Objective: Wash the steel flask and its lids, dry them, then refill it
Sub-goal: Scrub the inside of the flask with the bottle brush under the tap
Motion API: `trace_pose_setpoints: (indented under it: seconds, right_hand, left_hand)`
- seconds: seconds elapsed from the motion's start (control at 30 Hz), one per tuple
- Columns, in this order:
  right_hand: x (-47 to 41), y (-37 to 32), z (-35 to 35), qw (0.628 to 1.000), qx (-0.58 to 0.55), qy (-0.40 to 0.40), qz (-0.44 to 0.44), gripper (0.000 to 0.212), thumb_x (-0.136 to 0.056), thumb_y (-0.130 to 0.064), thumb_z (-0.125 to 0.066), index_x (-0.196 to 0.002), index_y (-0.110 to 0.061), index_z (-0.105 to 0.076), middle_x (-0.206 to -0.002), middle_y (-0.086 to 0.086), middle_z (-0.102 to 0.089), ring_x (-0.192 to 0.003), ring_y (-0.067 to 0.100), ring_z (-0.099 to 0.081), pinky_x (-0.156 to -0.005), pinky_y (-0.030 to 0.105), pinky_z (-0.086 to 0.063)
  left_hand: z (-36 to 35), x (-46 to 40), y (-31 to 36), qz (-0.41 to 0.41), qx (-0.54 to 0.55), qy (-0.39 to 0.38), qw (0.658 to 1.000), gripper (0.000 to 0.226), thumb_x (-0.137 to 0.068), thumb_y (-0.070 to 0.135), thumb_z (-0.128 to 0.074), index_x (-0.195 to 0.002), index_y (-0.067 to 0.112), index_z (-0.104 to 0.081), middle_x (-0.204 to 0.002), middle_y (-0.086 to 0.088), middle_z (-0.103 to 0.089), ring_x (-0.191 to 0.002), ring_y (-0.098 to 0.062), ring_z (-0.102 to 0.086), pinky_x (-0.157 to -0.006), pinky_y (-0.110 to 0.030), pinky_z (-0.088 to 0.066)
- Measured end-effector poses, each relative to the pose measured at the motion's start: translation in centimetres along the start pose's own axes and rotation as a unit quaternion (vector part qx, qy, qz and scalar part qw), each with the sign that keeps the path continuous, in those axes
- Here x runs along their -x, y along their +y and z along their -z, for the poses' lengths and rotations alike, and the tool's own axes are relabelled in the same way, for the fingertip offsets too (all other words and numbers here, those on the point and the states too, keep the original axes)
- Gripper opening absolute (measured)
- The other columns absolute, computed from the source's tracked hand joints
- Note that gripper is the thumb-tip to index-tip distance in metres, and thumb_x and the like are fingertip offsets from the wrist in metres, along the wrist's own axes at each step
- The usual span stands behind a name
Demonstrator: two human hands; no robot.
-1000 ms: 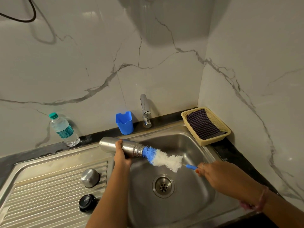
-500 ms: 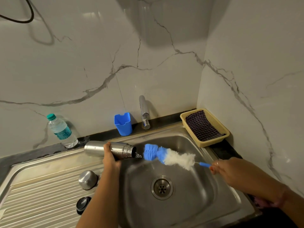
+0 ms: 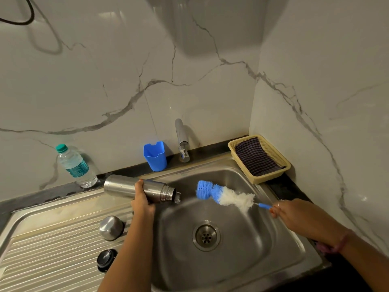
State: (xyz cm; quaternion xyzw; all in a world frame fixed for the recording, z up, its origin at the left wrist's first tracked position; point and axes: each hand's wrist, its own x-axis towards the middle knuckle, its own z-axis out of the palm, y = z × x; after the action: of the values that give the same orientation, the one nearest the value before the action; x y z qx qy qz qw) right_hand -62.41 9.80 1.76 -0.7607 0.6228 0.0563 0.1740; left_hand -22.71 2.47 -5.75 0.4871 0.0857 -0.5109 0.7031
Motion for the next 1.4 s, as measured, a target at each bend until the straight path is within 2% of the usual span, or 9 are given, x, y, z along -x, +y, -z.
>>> trace_pose_setpoints:
  seconds: [0.13,0.27,0.4,0.5,0.77,0.9,1.07,1.27,1.4]
  right_hand:
    - [-0.2,0.1,-0.6,1.000,0.010,0.004,-0.013,0.015,-0.100,-0.029,-0.041,-0.104,-0.025,-0.055,-0.066,-0.014,-0.045,-0.069,0.005,-0.057,-0.072,0.017,-0.049]
    - [-0.3,-0.1,-1.3,1.000,0.013,0.017,-0.014,0.023,-0.101,-0.031,-0.040,-0.112,-0.020,-0.057,-0.073,-0.011,-0.053,-0.061,0.002,-0.052,-0.057,0.010,-0.039]
    - [-0.4,-0.5,-1.9,0.999,0.018,0.034,-0.023,0.029,-0.102,-0.033,-0.034,-0.112,-0.018,-0.057,-0.081,-0.007,-0.057,-0.065,0.003,-0.053,-0.067,0.014,-0.045]
    - [-0.8,-0.5,-2.6,0.998,0.026,0.051,-0.017,0.033,-0.102,-0.035,-0.032,-0.111,-0.016,-0.057,-0.068,-0.009,-0.049,-0.059,0.001,-0.048,-0.070,0.016,-0.045]
    - [-0.7,-2.1,-3.3,0.991,-0.013,0.114,-0.070,0.030,-0.101,-0.037,-0.034,-0.078,-0.023,-0.049,-0.059,-0.011,-0.045,-0.052,0.002,-0.045,-0.048,0.014,-0.028]
    - [-0.5,-2.5,-3.1,0.988,-0.033,0.118,-0.090,0.033,-0.101,-0.037,-0.033,-0.094,-0.017,-0.058,-0.062,-0.010,-0.049,-0.056,0.005,-0.049,-0.050,0.015,-0.032]
    - [0.0,-3.2,-3.0,0.987,-0.022,0.133,-0.086,0.030,-0.101,-0.038,-0.032,-0.088,-0.021,-0.052,-0.063,-0.010,-0.049,-0.055,0.004,-0.048,-0.048,0.016,-0.029]
    - [0.3,-3.8,-2.7,0.984,0.014,0.163,-0.072,0.029,-0.100,-0.041,-0.037,-0.103,-0.024,-0.061,-0.065,-0.012,-0.049,-0.056,0.003,-0.050,-0.049,0.015,-0.034]
    - [0.6,-4.1,-2.5,0.981,0.011,0.185,-0.062,0.028,-0.097,-0.039,-0.045,-0.121,-0.031,-0.059,-0.069,-0.013,-0.050,-0.054,0.003,-0.046,-0.046,0.015,-0.032]
  left_hand:
    - [-0.1,0.2,-0.2,-0.018,-0.021,-0.003,1.000,0.074,-0.078,0.028,-0.082,-0.138,0.014,-0.039,-0.121,-0.012,-0.061,-0.097,-0.028,-0.067,-0.089,-0.052,-0.056]
    - [-0.4,0.6,0.1,-0.061,-0.060,-0.011,0.996,0.068,-0.083,0.024,-0.077,-0.135,0.015,-0.035,-0.113,-0.009,-0.057,-0.092,-0.025,-0.064,-0.090,-0.048,-0.054]
    - [-1.1,1.3,0.9,-0.117,-0.112,-0.042,0.986,0.066,-0.085,0.020,-0.075,-0.137,0.013,-0.036,-0.115,-0.008,-0.058,-0.101,-0.025,-0.063,-0.097,-0.048,-0.053]
    - [-1.5,1.9,1.2,-0.157,-0.161,-0.072,0.972,0.067,-0.085,0.016,-0.075,-0.140,0.012,-0.036,-0.118,-0.008,-0.057,-0.100,-0.021,-0.063,-0.091,-0.041,-0.054]
    - [-0.8,2.7,1.5,-0.222,-0.278,-0.158,0.921,0.074,-0.080,0.007,-0.078,-0.138,0.020,-0.035,-0.123,-0.002,-0.055,-0.112,-0.020,-0.058,-0.096,-0.041,-0.050]
    - [-0.2,3.4,1.4,-0.246,-0.320,-0.205,0.892,0.077,-0.075,0.001,-0.081,-0.136,0.020,-0.037,-0.116,0.004,-0.059,-0.103,-0.012,-0.061,-0.085,-0.029,-0.053]
    - [0.3,4.6,1.1,-0.262,-0.371,-0.252,0.854,0.076,-0.072,-0.003,-0.082,-0.129,0.025,-0.041,-0.115,0.006,-0.061,-0.102,-0.011,-0.063,-0.069,-0.018,-0.056]
    - [0.6,5.4,0.9,-0.279,-0.443,-0.279,0.805,0.077,-0.068,0.003,-0.087,-0.124,0.031,-0.042,-0.115,0.009,-0.060,-0.104,-0.011,-0.063,-0.077,-0.025,-0.056]
    - [0.9,5.7,0.6,-0.266,-0.438,-0.276,0.813,0.076,-0.068,0.003,-0.087,-0.123,0.032,-0.044,-0.117,0.008,-0.060,-0.105,-0.011,-0.062,-0.078,-0.025,-0.056]
